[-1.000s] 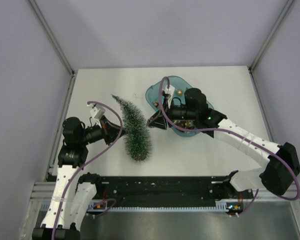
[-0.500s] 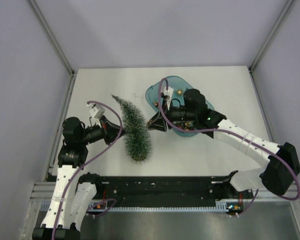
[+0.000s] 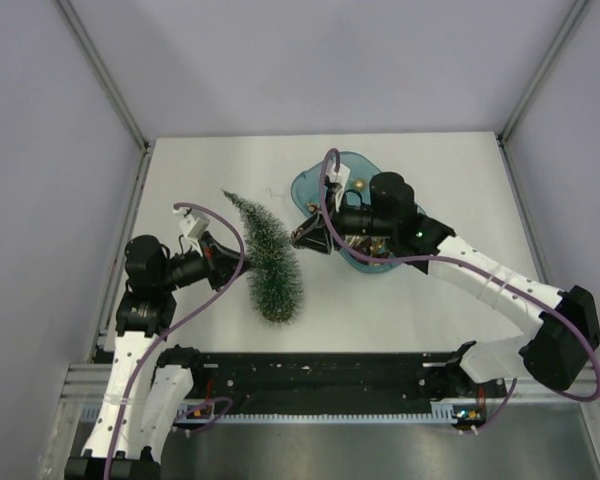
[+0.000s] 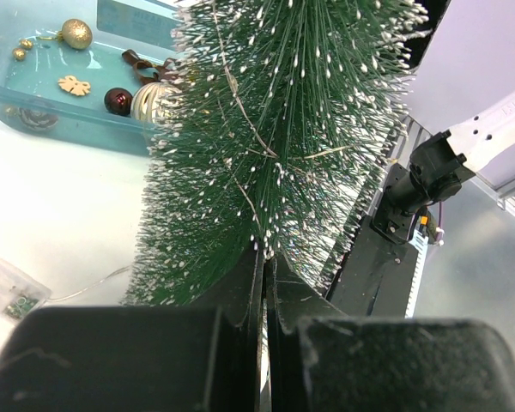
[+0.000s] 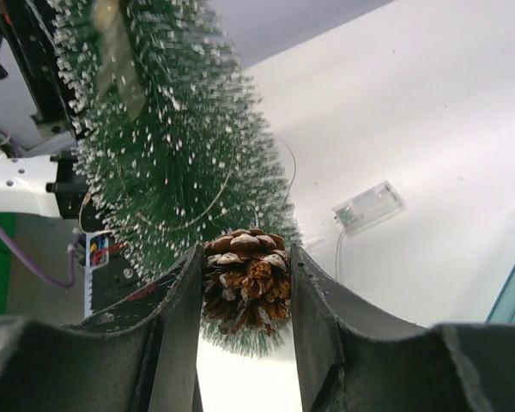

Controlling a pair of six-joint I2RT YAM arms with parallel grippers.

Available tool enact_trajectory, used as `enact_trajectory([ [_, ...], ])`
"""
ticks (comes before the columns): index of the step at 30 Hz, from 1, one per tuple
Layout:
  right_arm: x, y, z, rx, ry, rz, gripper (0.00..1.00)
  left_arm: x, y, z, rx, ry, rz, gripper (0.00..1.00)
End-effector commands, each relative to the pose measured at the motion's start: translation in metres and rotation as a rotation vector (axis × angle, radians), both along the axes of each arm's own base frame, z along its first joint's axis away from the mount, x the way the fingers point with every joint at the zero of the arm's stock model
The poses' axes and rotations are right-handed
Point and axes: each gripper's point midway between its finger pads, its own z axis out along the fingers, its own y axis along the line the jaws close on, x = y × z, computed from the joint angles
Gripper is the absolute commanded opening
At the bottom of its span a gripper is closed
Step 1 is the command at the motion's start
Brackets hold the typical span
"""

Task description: Decorate the small christmas tree

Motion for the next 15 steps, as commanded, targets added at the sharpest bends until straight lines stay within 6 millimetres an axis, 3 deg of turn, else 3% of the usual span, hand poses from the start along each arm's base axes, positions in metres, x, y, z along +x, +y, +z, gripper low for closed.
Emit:
enact_trajectory([
  [1,-0.001,0.007,0.055,0.122,-0.106,0.008,0.08,-0.001,-0.001,0.010,-0.002,-0.074,-0.015,0.00],
  [7,0.012,0.008,0.045,0.110,-0.095,-0.036,0.08,-0.003,-0.001,0.010,-0.003,-0.075,-0.020,0.00],
  [11,0.026,0.004,0.023,0.067,-0.067,-0.099,0.06,-0.002,-0.001,0.010,-0.003,-0.075,-0.020,0.00],
  [15,0.025,0.002,0.005,0.037,-0.040,-0.095,0.06,-0.002,-0.001,0.011,-0.005,-0.076,-0.018,0.00],
])
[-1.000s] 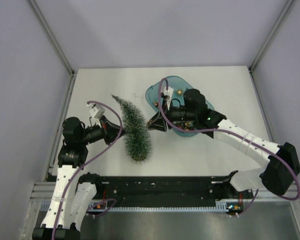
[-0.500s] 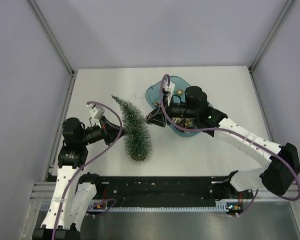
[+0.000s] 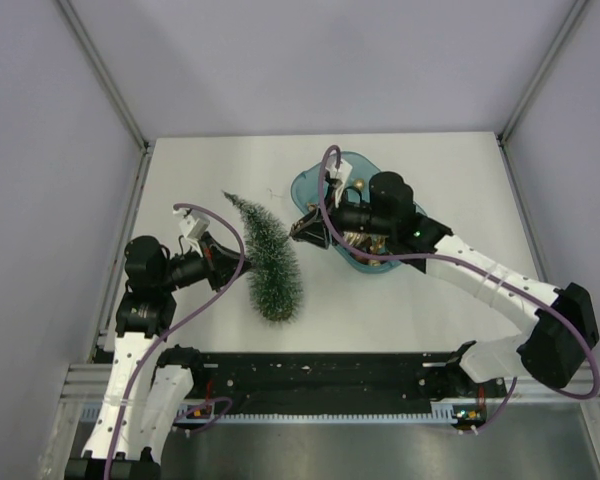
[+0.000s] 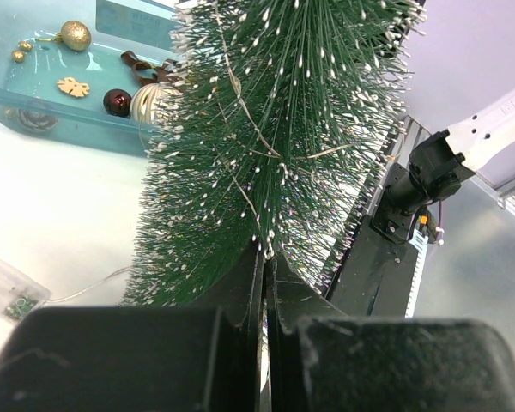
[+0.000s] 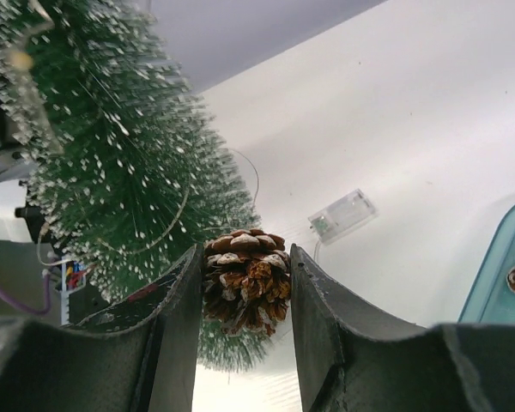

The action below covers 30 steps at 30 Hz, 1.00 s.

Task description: Decorate the small christmas tree

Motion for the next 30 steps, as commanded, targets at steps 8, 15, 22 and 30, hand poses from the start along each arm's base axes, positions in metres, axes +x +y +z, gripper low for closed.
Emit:
enact_trajectory([
  [8,-0.019,0.004,-0.010,0.008,0.023,0.052,0.06,0.000,-0.002,0.012,-0.010,-0.071,-0.020,0.00],
  [15,-0.039,0.000,0.006,0.045,0.005,0.092,0.06,0.000,-0.002,0.013,-0.011,-0.074,-0.021,0.00],
  [22,-0.044,-0.002,0.026,0.093,-0.023,0.105,0.06,-0.001,-0.002,0.012,-0.012,-0.072,-0.022,0.00],
  [30,-0.024,0.000,0.029,0.110,-0.038,0.016,0.07,-0.002,-0.002,0.012,-0.010,-0.074,-0.024,0.00],
])
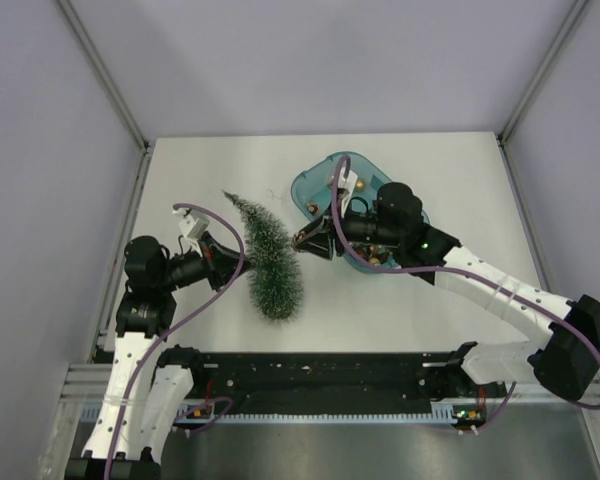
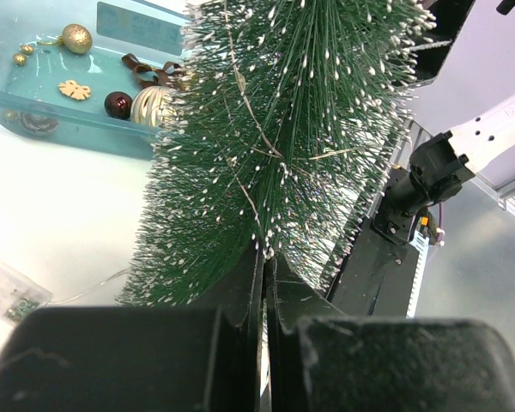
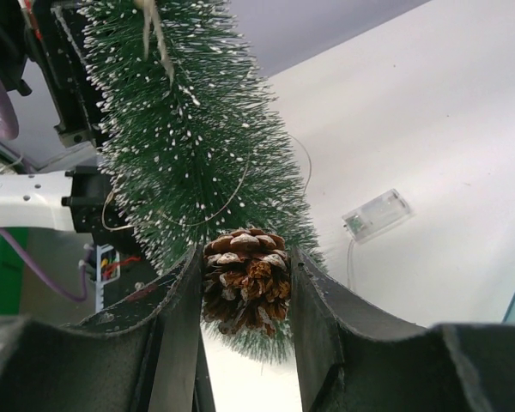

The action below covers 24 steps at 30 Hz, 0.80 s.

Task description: Decorate the small christmas tree

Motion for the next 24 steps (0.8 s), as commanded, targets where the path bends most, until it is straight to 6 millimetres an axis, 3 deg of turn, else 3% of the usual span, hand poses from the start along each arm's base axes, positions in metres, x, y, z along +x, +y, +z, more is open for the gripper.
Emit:
enact_trajectory([
  [1,0.013,0.003,0.027,0.073,-0.067,-0.064,0.07,-0.003,-0.002,0.011,-0.007,-0.068,-0.026,0.00],
  [11,0.032,-0.001,0.033,0.113,-0.060,-0.109,0.08,-0.003,-0.002,0.009,-0.008,-0.067,-0.027,0.00],
  [17,0.037,0.006,0.015,0.079,-0.033,-0.091,0.08,-0.003,-0.001,0.010,-0.007,-0.070,-0.024,0.00],
  [24,0.036,0.002,-0.007,0.032,-0.015,-0.106,0.08,-0.002,-0.002,0.008,-0.009,-0.065,-0.024,0.00],
])
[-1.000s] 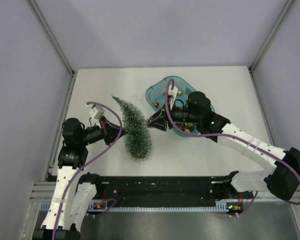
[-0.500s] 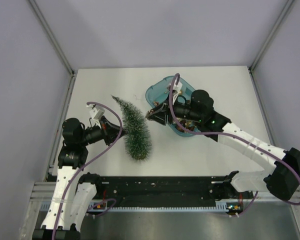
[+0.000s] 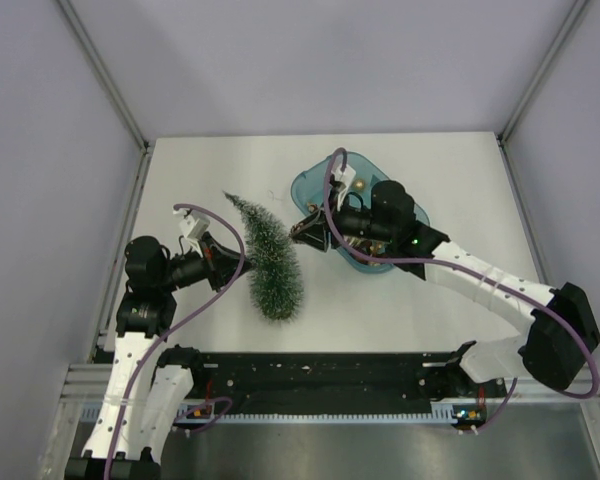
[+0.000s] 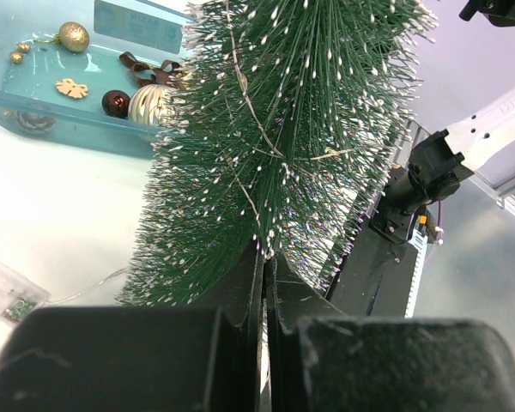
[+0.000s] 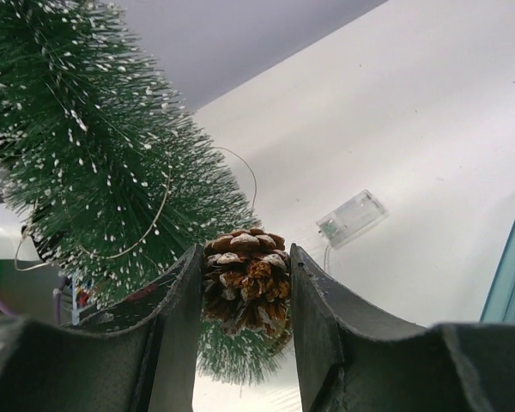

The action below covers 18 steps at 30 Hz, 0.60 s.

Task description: Decorate the small christmas tree

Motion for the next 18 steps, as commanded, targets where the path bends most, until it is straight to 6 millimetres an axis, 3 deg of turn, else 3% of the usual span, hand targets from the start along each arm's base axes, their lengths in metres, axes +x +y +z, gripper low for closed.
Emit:
enact_trajectory([
  [1,0.002,-0.003,0.003,0.010,-0.036,-0.010,0.08,-0.001,-0.001,0.009,-0.010,-0.067,-0.019,0.00],
  [10,-0.006,-0.006,-0.015,-0.038,-0.020,-0.011,0.08,-0.001,-0.002,0.010,-0.013,-0.066,-0.017,0.00],
  [18,-0.032,-0.006,-0.004,-0.006,-0.024,0.032,0.08,-0.001,-0.001,0.010,-0.014,-0.065,-0.015,0.00],
])
